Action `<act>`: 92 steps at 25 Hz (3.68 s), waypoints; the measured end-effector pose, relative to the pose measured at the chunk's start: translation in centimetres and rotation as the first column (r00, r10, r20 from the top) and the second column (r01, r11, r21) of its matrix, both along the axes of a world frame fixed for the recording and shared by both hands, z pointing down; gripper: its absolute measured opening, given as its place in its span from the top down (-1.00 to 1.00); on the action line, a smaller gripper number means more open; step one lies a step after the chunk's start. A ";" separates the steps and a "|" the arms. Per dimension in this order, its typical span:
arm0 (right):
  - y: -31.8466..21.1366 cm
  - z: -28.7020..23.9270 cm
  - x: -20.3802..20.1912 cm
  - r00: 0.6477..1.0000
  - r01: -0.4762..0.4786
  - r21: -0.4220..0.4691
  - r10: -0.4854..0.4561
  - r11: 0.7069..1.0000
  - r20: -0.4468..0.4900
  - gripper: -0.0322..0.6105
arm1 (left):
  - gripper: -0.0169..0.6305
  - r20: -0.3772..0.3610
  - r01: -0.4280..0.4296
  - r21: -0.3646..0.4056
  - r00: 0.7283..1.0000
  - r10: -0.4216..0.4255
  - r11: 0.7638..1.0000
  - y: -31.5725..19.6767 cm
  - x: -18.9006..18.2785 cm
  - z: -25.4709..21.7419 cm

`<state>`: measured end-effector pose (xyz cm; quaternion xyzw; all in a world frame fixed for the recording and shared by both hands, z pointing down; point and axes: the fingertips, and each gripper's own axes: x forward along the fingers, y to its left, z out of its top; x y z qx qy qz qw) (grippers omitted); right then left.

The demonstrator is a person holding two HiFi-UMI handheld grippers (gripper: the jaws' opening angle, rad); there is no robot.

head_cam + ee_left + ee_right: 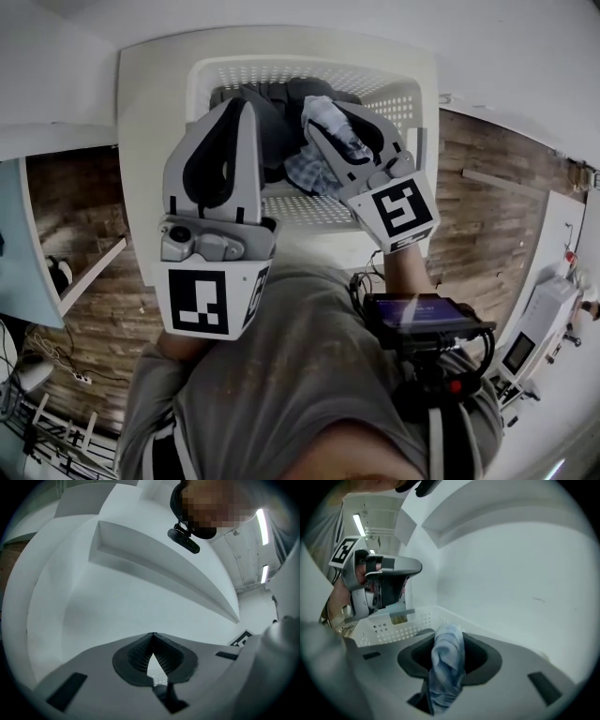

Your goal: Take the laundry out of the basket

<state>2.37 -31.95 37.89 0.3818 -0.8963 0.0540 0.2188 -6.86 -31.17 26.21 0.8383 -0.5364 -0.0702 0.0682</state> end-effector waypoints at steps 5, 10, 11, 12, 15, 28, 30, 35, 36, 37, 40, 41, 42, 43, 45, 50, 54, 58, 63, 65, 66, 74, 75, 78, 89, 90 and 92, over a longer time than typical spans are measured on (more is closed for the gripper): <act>0.6 -5.8 1.4 0.988 -0.091 0.107 0.077 0.990 0.135 0.46 | 0.92 0.014 -0.031 0.031 0.999 0.030 0.999 2.3 0.6 -1.9; 1.8 -12.6 3.2 0.967 -0.153 0.231 0.097 0.961 0.235 0.47 | 0.92 0.029 -0.058 0.070 0.998 0.057 0.996 4.8 2.0 -3.8; 2.1 -14.0 3.6 0.963 -0.164 0.257 0.099 0.952 0.249 0.47 | 0.92 0.033 -0.063 0.082 0.998 0.060 0.995 5.3 2.3 -4.2; 2.4 -15.2 4.0 0.960 -0.176 0.282 0.101 0.943 0.261 0.46 | 0.92 0.038 -0.065 0.094 0.997 0.062 0.993 5.7 2.4 -4.6; 3.7 -18.4 4.8 0.953 -0.210 0.352 0.111 0.912 0.280 0.46 | 0.92 0.043 -0.058 0.120 0.998 0.053 0.991 6.4 1.8 -5.3; 11.5 -31.0 12.2 0.916 -0.390 0.587 0.230 0.710 0.329 0.46 | 0.92 0.001 -0.148 0.208 0.989 0.151 0.967 8.3 3.8 -7.5; 13.3 -31.9 15.0 0.904 -0.424 0.599 0.276 0.679 0.328 0.46 | 0.92 0.004 -0.189 0.214 0.981 0.192 0.958 9.3 6.2 -7.9; 16.6 -31.0 19.5 0.877 -0.480 0.584 0.361 0.654 0.317 0.46 | 0.92 0.015 -0.277 0.227 0.960 0.281 0.934 11.1 11.0 -8.7; 16.8 -30.3 19.9 0.874 -0.486 0.575 0.370 0.658 0.315 0.46 | 0.92 0.016 -0.285 0.232 0.957 0.289 0.930 11.3 11.6 -8.8; 16.9 -29.4 20.3 0.871 -0.491 0.563 0.377 0.665 0.314 0.46 | 0.92 0.018 -0.291 0.236 0.955 0.295 0.927 11.4 12.0 -8.9; 17.4 -26.3 21.0 0.862 -0.507 0.508 0.398 0.696 0.314 0.46 | 0.92 0.032 -0.317 0.230 0.947 0.318 0.920 12.0 13.1 -8.7; 17.6 -25.0 21.1 0.858 -0.513 0.486 0.406 0.708 0.315 0.46 | 0.92 0.039 -0.327 0.222 0.944 0.326 0.919 12.3 13.5 -8.6; 17.8 -23.8 21.2 0.854 -0.519 0.464 0.413 0.718 0.315 0.46 | 0.92 0.046 -0.335 0.214 0.942 0.333 0.918 12.5 13.8 -8.4; 18.0 -22.5 21.3 0.852 -0.522 0.448 0.420 0.726 0.312 0.46 | 0.92 0.052 -0.342 0.208 0.939 0.339 0.916 12.7 14.1 -8.3; 18.0 -20.1 21.2 0.852 -0.523 0.430 0.433 0.736 0.295 0.46 | 0.92 0.060 -0.349 0.206 0.937 0.344 0.914 12.8 14.4 -8.2; 18.0 -14.4 21.5 0.845 -0.532 0.358 0.450 0.768 0.291 0.45 | 0.92 0.077 -0.344 0.193 0.939 0.335 0.919 12.5 14.7 -7.9; 18.3 -9.8 22.2 0.840 -0.534 0.289 0.461 0.795 0.284 0.44 | 0.92 0.102 -0.348 0.163 0.937 0.335 0.923 13.0 15.8 -7.6; 18.1 -4.4 22.1 0.838 -0.531 0.186 0.480 0.827 0.261 0.41 | 0.92 0.135 -0.348 0.133 0.934 0.331 0.928 13.2 16.3 -6.5; 17.2 -0.4 20.8 0.860 -0.487 0.154 0.442 0.860 0.255 0.38 | 0.92 0.165 -0.329 0.091 0.936 0.311 0.940 12.9 16.2 -5.2; 16.8 1.1 20.5 0.865 -0.479 0.131 0.442 0.868 0.237 0.37 | 0.92 0.170 -0.318 0.081 0.938 0.302 0.945 12.7 16.0 -4.9; 16.6 1.8 20.4 0.868 -0.474 0.119 0.440 0.873 0.229 0.37 | 0.92 0.172 -0.313 0.076 0.939 0.297 0.947 12.7 15.8 -4.7; 15.2 3.4 18.1 0.924 -0.350 0.048 0.337 0.935 0.179 0.14 | 0.92 0.143 -0.262 0.094 0.958 0.248 0.960 11.7 14.1 -5.4; 15.1 3.0 17.9 0.931 -0.337 0.053 0.324 0.940 0.170 0.12 | 0.92 0.139 -0.252 0.105 0.962 0.237 0.962 11.4 13.7 -5.8; 15.3 1.1 17.8 0.945 -0.299 0.085 0.282 0.951 0.166 0.02 | 0.92 0.126 -0.220 0.131 0.971 0.204 0.967 10.9 12.5 -6.8; 14.1 -9.3 17.0 0.955 -0.276 0.276 0.232 0.921 0.183 0.82 | 0.92 0.083 -0.093 0.212 0.994 0.077 0.973 10.2 8.2 -8.8; 13.7 -10.0 16.3 0.959 -0.260 0.286 0.212 0.922 0.187 0.82 | 0.92 0.076 -0.077 0.222 0.995 0.061 0.972 10.3 7.6 -9.1; 13.0 -11.4 14.7 0.968 -0.216 0.305 0.163 0.927 0.191 0.82 | 0.92 0.065 -0.042 0.243 0.998 0.027 0.969 10.7 6.2 -9.8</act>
